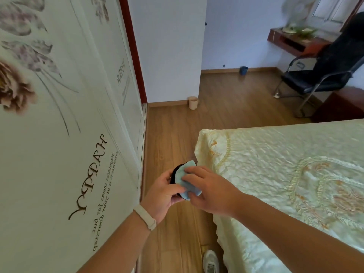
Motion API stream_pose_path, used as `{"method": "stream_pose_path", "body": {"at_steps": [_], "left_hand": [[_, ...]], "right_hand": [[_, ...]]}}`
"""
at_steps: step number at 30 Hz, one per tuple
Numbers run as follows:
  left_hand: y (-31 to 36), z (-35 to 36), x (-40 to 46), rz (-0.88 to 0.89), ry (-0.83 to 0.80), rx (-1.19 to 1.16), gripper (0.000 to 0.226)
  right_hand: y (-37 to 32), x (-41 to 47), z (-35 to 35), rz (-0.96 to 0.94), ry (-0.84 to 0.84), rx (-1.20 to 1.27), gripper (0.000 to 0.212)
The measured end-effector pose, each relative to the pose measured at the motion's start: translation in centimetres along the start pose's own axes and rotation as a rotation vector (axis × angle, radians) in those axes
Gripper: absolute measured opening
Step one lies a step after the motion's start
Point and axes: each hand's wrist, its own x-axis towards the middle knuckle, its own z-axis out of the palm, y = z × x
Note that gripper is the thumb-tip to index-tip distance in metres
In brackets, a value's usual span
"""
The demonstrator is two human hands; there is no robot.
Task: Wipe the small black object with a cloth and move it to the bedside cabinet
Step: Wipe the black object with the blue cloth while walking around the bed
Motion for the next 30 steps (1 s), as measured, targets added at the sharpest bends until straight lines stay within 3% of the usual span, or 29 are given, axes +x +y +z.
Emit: {"method": "stream_pose_path", "body": {"at_steps": [13, 19, 30], "left_hand": [[5.9, 8.0, 15.1, 0.031, 0.097, 0.017, 0.047], [8.4, 6.5, 19.7, 0.055, 0.110, 0.036, 0.047], [13.7, -0.6, 32.8, -0.019, 0.099, -0.024, 0.045]], "right_hand": [[15.4, 6.3, -8.6, -0.072, 0.049, 0.007, 0.040], [19.4, 10.7, -8.9, -0.110, 0.039, -0.012, 0.042], [26.7, 23.7, -6.0, -0.012, 0.009, -0.033, 0.042]]}}
